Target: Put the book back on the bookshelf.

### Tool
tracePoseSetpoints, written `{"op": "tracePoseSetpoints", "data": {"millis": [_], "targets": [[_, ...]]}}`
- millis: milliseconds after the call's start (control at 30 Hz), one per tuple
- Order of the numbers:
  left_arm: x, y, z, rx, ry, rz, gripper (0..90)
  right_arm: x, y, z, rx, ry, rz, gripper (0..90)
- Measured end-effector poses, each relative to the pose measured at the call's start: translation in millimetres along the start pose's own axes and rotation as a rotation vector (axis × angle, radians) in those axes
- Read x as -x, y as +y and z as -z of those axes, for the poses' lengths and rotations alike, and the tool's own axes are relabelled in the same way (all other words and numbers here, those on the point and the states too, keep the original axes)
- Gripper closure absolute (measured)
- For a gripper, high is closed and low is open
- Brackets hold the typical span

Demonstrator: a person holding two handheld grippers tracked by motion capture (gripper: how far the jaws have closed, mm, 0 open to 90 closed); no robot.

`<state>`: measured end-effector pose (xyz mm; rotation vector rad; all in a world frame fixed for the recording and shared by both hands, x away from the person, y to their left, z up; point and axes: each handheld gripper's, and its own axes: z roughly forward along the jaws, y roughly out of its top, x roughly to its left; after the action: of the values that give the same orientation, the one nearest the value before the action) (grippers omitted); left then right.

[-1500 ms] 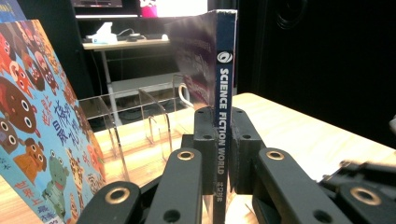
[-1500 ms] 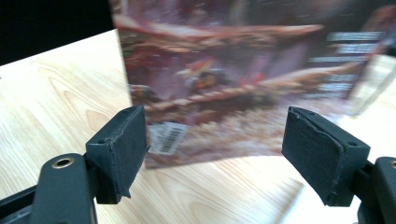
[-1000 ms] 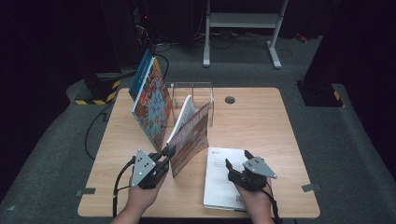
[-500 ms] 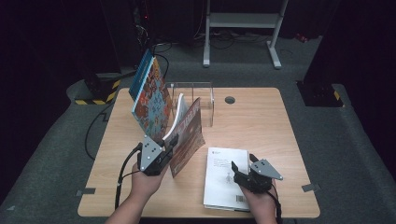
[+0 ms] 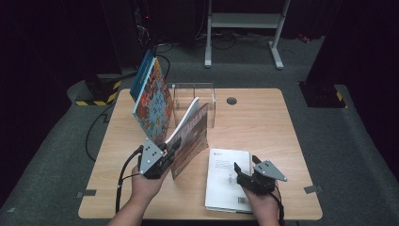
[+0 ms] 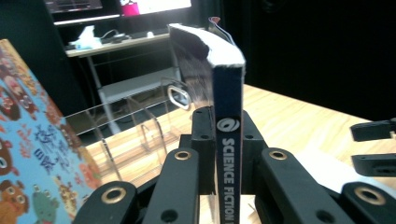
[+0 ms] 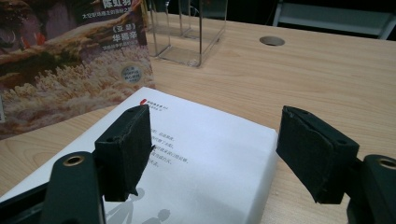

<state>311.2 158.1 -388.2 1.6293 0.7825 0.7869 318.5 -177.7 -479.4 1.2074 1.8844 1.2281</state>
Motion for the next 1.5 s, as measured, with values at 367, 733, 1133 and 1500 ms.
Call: {"op": "tracePoseSetpoints", "data": {"millis": [367, 733, 1133, 1500], "targets": [[-0.7, 4.7, 0.6, -0.033, 0.013, -0.002, 81.0, 0.2, -0.1, -1.4, -0.003, 0.024, -0.009, 26.8], [13.0, 2.9, 3.5, -0.018, -0.007, -0.064, 82.1, -0.1, -0.2, -1.2, -0.006, 0.029, -0.017, 27.0], [13.9, 2.7, 7.7, -0.005, -0.01, -0.057, 80.3, -1.0, -0.5, -1.5, -0.008, 0.036, -0.018, 27.1], [9.4, 18.4, -5.3, -0.031, -0.003, -0.025, 83.0, -1.0, -0.5, -0.9, -0.007, 0.037, -0.025, 27.2]]}}
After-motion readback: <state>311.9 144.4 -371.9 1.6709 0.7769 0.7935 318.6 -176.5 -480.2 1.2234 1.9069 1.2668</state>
